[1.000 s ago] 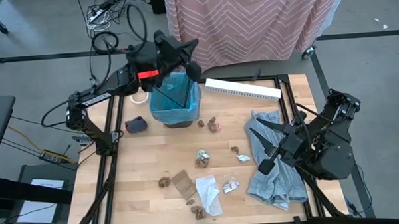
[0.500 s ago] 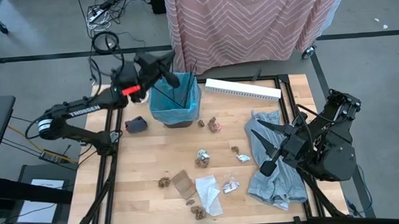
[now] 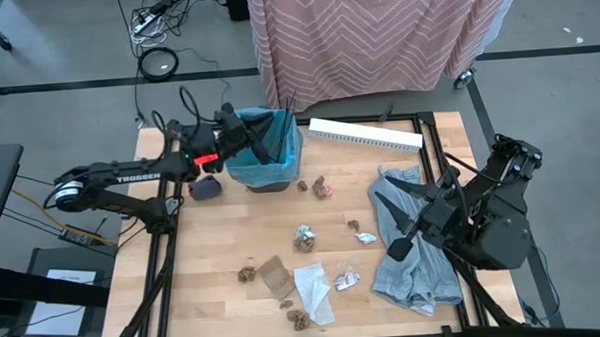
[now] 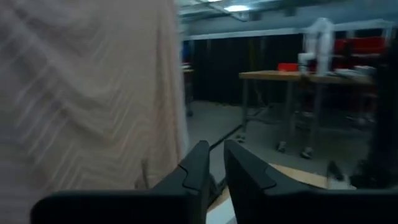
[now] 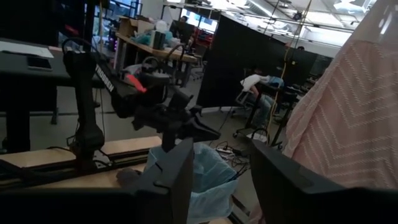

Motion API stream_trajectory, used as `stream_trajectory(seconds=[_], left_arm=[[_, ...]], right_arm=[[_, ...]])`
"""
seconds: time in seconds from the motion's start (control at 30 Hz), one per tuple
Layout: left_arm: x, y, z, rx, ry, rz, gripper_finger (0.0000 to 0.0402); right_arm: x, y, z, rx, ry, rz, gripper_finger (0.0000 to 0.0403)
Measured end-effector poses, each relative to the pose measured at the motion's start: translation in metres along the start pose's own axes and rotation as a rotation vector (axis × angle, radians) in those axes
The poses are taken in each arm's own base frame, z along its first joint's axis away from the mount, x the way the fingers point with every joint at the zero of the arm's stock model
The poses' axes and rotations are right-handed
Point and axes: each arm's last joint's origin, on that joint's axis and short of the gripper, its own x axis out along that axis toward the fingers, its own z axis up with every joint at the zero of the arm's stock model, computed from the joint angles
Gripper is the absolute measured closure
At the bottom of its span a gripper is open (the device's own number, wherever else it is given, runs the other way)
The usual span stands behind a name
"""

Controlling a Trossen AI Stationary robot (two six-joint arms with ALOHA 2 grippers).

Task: Place trash/remove bag and relplace
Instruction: Put the black zip tie into the black trash bin, then put the brown napkin into the black trash bin

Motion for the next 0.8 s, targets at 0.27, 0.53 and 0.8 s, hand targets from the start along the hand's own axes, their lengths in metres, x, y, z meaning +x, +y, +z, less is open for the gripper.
stream_trajectory(seconds=[0.27, 0.53, 0.8], left_arm=[[-0.001, -0.008, 0.054, -0.078, -0.067, -0.196, 0.0288], [-0.036, -0.013, 0.126, -0.253, 0.067, -0.522, 0.0282], [-0.089, -0.003, 0.154, -0.246, 0.151, -0.509, 0.0292]], right_arm=[[0.001, 0.000, 0.000, -0.005, 0.001, -0.004, 0.0238], [0.040, -0.007, -0.014, -0.056, 0.037, -0.131, 0.0242], [0.124, -0.044, -0.109, 0.029, 0.693, -0.033, 0.0242]])
